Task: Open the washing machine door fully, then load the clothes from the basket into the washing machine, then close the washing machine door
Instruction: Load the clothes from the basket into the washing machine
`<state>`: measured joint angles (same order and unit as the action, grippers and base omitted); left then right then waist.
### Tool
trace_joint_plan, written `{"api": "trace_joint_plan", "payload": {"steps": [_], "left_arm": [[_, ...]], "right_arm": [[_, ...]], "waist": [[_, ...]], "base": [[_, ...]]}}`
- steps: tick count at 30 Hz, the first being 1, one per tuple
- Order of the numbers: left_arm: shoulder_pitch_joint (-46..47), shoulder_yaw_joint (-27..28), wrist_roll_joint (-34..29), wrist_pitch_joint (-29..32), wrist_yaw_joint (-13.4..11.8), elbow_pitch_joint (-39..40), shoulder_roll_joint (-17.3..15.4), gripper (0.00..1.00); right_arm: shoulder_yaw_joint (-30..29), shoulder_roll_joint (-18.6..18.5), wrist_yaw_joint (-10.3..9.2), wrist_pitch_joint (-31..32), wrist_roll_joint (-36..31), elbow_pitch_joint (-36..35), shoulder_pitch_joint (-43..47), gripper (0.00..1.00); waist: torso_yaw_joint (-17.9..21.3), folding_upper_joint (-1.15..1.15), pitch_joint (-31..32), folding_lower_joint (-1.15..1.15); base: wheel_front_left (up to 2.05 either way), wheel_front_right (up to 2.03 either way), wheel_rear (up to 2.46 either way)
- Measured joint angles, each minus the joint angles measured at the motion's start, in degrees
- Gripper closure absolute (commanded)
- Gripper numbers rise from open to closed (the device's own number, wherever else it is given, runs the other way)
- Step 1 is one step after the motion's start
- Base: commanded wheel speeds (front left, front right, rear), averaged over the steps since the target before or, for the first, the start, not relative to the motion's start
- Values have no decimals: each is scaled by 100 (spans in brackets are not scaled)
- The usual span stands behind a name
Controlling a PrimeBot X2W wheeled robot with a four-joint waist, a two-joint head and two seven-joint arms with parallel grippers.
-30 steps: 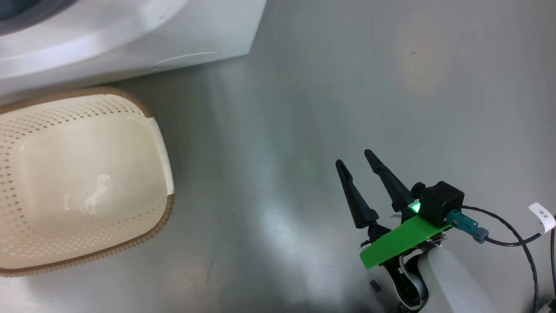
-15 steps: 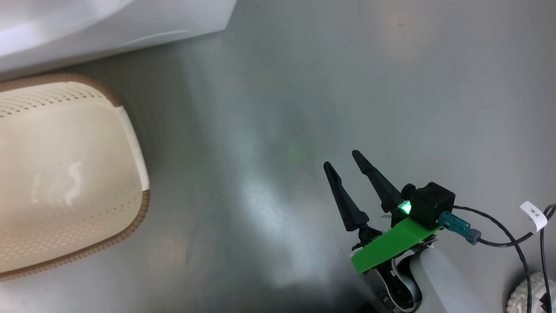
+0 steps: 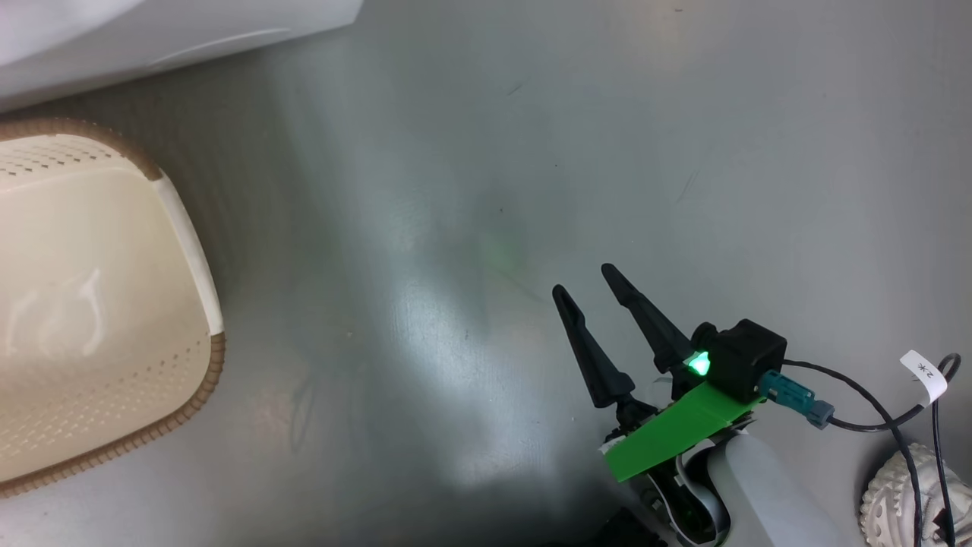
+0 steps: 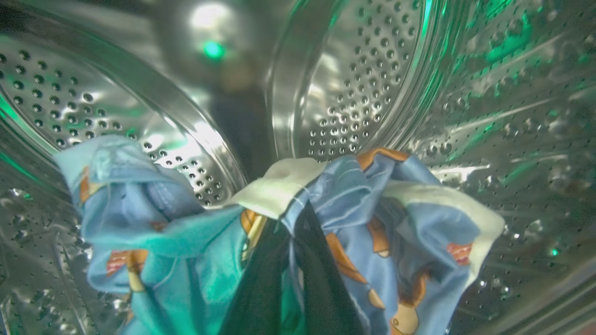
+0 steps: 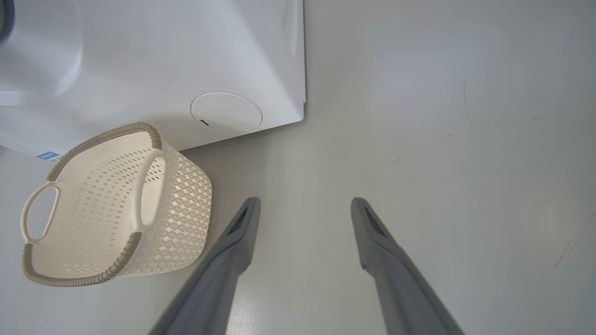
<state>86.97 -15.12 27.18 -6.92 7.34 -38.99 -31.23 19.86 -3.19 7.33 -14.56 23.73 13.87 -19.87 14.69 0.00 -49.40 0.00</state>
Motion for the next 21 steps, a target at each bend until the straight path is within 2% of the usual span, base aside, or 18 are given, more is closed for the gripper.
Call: {"api": "trace_joint_plan", "payload": {"steps": [6,13,14,15,21], "left_arm": [[73,-205,396,636,0,-287,-59,100],[115,-371,548,502,0,-370,-176,100],[115,-381,548,420,0,-370,-179,78],[116,-366,554,303,-5,-381,-166,0],[107,-412,552,-105,-36,-545,-25,0]], "right_arm": [[44,1,0,0,16,1,-1,0],[33,2,0,0,18,4,-3,0],[18,2,0,0,18,4,-4,0],[2,1,0,0,18,5,-7,0],[-71,2,0,0,10,9,-12,0]], "waist": [[50,0,-19,0],[54,0,-26,0],[46,0,-26,0],[33,0,-28,0],[-67,0,22,0]], "base": [[0,0,0],[0,0,0],[0,0,0],[0,0,0],[0,0,0]]}}
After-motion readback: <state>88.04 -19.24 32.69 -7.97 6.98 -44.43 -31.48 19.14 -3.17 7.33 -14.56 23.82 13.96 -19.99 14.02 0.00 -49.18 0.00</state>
